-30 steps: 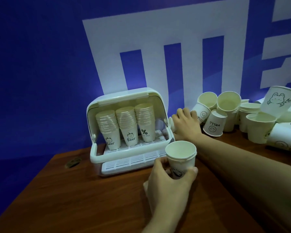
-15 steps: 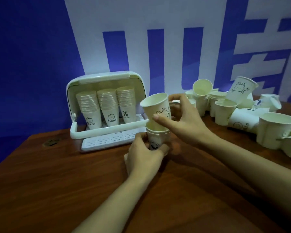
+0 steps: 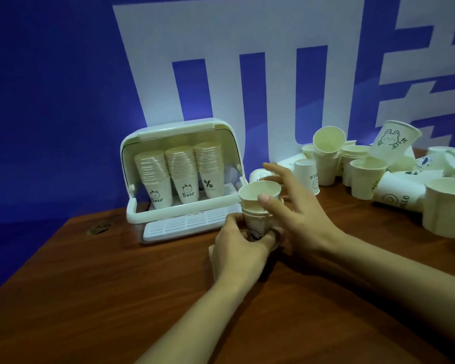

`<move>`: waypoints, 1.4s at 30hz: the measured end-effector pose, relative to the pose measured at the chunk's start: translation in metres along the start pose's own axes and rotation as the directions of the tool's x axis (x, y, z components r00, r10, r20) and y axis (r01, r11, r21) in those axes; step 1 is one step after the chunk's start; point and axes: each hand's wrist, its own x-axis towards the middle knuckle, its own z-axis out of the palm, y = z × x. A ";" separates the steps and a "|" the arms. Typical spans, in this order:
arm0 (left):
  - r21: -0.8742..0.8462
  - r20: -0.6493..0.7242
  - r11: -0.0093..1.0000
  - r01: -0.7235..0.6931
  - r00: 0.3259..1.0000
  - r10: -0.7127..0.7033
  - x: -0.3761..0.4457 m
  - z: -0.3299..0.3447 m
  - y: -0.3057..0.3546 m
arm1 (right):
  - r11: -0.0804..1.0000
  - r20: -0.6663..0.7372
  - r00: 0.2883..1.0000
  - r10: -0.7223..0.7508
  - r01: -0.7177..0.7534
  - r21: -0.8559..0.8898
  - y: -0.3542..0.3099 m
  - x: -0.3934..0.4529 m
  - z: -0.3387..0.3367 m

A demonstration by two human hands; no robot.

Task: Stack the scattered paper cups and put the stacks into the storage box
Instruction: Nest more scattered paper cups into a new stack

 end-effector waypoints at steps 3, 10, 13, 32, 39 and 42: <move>0.001 0.001 1.000 0.005 1.000 -0.005 0.001 0.000 -0.002 | 0.997 -0.047 0.999 -0.005 0.002 -0.075 0.004 -0.001 0.004; 0.008 0.003 1.000 -0.003 1.000 0.003 0.000 0.001 -0.001 | 0.930 -0.071 0.995 -0.063 0.033 -0.366 0.022 -0.003 0.004; 0.001 0.001 1.000 0.007 1.000 -0.007 -0.001 0.002 -0.002 | 0.910 -0.089 0.993 -0.079 0.036 -0.414 0.025 -0.007 0.006; -0.047 -0.041 0.998 0.034 0.999 -0.035 0.003 0.001 -0.005 | 0.742 -0.195 0.752 0.630 -0.656 -0.135 0.056 0.100 0.005; 0.048 0.014 0.999 0.003 1.000 -0.004 0.005 0.001 -0.004 | 0.981 -0.063 0.990 0.126 -0.134 -0.144 -0.014 0.024 -0.029; 0.047 0.014 0.999 0.002 1.000 -0.003 0.002 0.003 -0.004 | 0.978 0.014 0.999 0.047 -0.043 -0.206 -0.023 0.006 -0.028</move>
